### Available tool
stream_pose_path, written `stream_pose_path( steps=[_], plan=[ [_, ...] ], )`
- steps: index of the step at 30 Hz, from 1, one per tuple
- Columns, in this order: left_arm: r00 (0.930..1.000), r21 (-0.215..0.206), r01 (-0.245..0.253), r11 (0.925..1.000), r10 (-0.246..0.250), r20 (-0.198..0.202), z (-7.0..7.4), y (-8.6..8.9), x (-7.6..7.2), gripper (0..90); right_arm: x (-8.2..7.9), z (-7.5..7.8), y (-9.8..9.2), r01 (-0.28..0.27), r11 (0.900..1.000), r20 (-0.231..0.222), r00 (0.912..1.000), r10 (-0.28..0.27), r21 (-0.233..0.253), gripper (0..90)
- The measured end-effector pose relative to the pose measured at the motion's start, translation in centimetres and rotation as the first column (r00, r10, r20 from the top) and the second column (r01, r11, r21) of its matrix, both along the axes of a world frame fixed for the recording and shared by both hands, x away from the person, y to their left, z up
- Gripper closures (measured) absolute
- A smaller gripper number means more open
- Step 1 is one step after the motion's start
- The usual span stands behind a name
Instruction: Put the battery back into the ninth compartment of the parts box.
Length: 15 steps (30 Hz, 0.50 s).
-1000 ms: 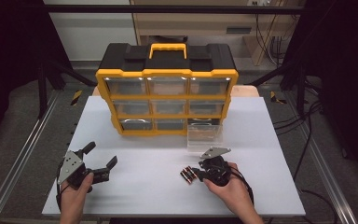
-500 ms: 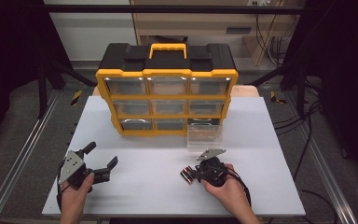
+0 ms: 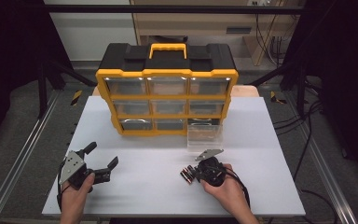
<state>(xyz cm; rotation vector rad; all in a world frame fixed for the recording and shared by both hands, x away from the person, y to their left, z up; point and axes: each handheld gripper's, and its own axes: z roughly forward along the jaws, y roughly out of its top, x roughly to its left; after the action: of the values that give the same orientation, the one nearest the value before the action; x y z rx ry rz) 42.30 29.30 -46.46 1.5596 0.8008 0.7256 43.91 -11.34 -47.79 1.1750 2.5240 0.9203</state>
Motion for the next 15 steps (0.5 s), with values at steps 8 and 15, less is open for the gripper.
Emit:
stream_pose_path(
  steps=[8,15],
  plan=[
    [1.0,0.009,0.004,1.0,-0.004,-0.005,-0.09,-0.12,0.02,1.3,-0.05,-0.56,0.16,0.009,1.0,0.012,0.9999,-0.009,-0.01,76.5],
    [1.0,0.01,0.005,0.9999,-0.005,-0.006,-0.11,-0.21,0.01,1.3,-0.33,-0.8,0.15,0.013,1.0,0.039,0.9992,-0.013,-0.007,77.0]
  ],
)
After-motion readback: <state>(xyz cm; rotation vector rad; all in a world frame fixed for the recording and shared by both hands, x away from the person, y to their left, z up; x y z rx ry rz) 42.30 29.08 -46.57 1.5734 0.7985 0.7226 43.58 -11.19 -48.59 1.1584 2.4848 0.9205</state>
